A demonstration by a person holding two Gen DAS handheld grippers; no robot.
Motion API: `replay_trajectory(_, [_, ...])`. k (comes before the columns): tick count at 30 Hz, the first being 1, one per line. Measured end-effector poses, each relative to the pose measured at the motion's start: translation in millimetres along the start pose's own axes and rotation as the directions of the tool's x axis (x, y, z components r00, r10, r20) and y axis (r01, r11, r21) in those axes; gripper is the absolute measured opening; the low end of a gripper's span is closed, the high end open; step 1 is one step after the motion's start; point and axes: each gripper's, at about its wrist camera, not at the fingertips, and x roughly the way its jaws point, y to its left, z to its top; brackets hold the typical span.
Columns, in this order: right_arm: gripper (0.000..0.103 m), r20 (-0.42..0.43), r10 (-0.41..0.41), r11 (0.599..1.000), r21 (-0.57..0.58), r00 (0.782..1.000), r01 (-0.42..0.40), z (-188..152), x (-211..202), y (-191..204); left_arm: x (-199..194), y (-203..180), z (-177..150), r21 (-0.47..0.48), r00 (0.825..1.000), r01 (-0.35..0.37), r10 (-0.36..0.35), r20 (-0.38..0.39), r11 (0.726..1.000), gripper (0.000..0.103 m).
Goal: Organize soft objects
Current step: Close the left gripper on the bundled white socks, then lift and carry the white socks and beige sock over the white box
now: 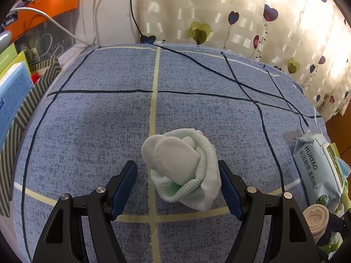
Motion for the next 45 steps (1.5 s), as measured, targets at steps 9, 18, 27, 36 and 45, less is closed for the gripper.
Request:
replay_trajectory(9, [0.047, 0.0, -0.001, 1.0, 0.002, 1.0, 0.001, 0, 0, -1, -5, -8, -1, 0.037, 1.0, 0.008, -0.009, 0.024, 0.999, 0.037])
replay_trajectory(18, [0.047, -0.004, -0.002, 1.0, 0.012, 1.0, 0.002, 0, 1, -4, -9, -11, -2, 0.055, 0.999, -0.006, 0.004, 0.038, 0.998, 0.029])
replay_trajectory(27, [0.041, 0.01, 0.005, 1.0, 0.026, 1.0, -0.005, -1, 2, -6, -20, -13, -4, 0.053, 0.999, -0.005, 0.002, 0.055, 0.999, 0.029])
replay_trajectory(36, [0.044, 0.005, 0.007, 0.995, 0.104, 1.0, -0.007, 4, 8, -23, -19, -13, -7, 0.046, 0.999, -0.007, 0.004, 0.046, 0.999, 0.029])
replay_trajectory(45, [0.052, -0.03, -0.001, 0.994, 0.107, 1.0, 0.004, 10, 22, -16, -13, -12, -8, 0.041, 1.0, -0.007, 0.005, 0.03, 0.999, 0.03])
